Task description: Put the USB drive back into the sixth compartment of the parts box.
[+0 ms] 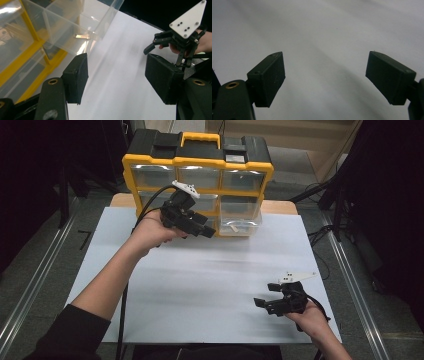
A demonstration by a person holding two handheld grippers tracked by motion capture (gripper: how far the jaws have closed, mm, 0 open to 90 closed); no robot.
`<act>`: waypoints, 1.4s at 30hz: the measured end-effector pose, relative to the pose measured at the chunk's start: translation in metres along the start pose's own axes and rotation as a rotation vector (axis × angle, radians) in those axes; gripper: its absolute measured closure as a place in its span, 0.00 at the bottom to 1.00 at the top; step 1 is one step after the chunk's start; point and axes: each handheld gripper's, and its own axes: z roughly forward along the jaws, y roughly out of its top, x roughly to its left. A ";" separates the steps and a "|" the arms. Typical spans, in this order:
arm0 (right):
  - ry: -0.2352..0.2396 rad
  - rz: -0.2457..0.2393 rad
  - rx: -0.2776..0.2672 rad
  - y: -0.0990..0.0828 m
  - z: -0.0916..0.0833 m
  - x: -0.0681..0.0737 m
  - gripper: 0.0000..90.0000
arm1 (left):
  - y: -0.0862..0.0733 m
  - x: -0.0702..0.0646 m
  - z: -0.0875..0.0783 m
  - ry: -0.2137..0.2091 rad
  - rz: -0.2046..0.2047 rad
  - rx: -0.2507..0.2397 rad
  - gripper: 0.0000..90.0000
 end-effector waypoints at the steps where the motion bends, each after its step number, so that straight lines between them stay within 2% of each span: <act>1: 0.000 0.000 0.000 0.000 0.000 0.000 0.16 | -0.003 0.000 0.001 -0.001 -0.002 0.001 0.41; 10: -0.002 0.001 0.001 0.000 0.001 0.000 0.16 | -0.022 0.005 0.007 0.006 -0.037 0.012 0.41; 17: -0.002 0.005 0.006 0.000 0.001 0.000 0.16 | -0.034 0.006 0.012 0.016 -0.038 0.012 0.40; 22: -0.003 0.005 0.007 0.000 0.002 0.000 0.16 | -0.044 0.007 0.016 0.017 -0.049 0.006 0.40; 26: -0.002 0.003 0.007 0.000 0.002 0.000 0.16 | -0.053 0.008 0.016 -0.001 -0.075 -0.024 0.38; 29: -0.002 0.003 0.007 0.000 0.002 0.000 0.16 | -0.060 0.008 0.018 0.004 -0.080 -0.027 0.38; 31: -0.002 0.000 0.009 -0.001 0.002 0.000 0.16 | -0.066 0.009 0.021 0.008 -0.085 -0.025 0.38; 32: -0.003 0.000 0.009 -0.001 0.002 0.000 0.16 | -0.071 0.011 0.024 0.011 -0.090 -0.002 0.38; 35: -0.003 0.000 0.009 -0.001 0.002 0.000 0.16 | -0.073 0.012 0.026 0.019 -0.093 0.003 0.38; 36: -0.004 0.001 0.010 -0.001 0.002 0.000 0.16 | -0.075 0.014 0.028 0.011 -0.103 -0.013 0.38; 42: -0.004 0.002 0.007 -0.001 0.002 0.000 0.16 | -0.086 0.012 0.031 0.025 -0.109 -0.019 0.38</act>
